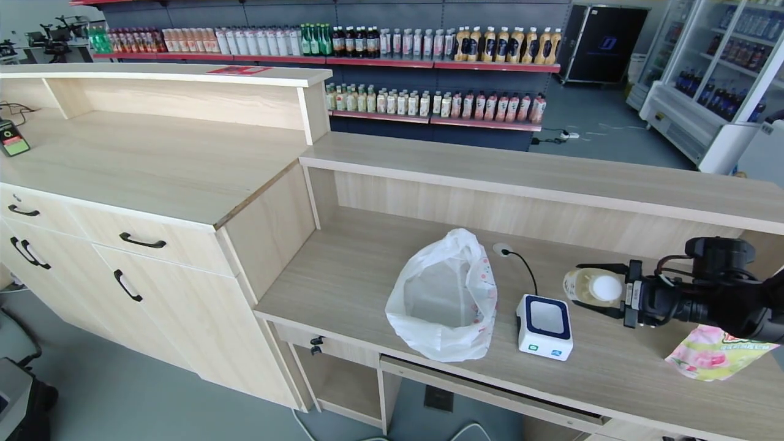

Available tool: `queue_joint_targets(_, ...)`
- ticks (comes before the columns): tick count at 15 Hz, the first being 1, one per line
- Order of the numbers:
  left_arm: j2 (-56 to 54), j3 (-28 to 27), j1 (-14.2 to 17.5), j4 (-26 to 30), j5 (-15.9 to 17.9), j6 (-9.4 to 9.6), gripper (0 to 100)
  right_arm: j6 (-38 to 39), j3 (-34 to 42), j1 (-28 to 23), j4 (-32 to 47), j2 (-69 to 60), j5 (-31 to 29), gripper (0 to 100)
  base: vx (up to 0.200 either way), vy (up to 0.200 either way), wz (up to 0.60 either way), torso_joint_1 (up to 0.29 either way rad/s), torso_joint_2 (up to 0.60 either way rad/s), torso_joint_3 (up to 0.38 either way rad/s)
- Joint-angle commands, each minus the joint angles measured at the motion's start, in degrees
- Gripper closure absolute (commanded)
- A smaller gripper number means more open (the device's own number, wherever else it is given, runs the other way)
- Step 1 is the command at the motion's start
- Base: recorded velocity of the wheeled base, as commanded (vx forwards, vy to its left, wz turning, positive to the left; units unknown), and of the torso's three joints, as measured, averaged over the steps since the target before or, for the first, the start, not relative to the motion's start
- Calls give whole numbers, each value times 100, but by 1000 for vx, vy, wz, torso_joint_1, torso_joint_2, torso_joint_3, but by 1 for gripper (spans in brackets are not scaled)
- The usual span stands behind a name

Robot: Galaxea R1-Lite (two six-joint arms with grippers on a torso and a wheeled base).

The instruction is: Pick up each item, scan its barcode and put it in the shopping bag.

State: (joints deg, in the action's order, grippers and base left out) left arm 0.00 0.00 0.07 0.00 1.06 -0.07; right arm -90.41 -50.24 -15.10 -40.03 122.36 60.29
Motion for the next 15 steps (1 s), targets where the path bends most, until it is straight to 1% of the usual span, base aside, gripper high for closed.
queue_joint_targets(1,9,0,1,0,-1,-1,0,-3,-12,7,-4,34,9,100,0,0,0,0,0,0)
queue_joint_targets(15,9,0,1,0,-1,-1,0,-30,-21,16,-48,315,9,100,0,0,0,0,0,0)
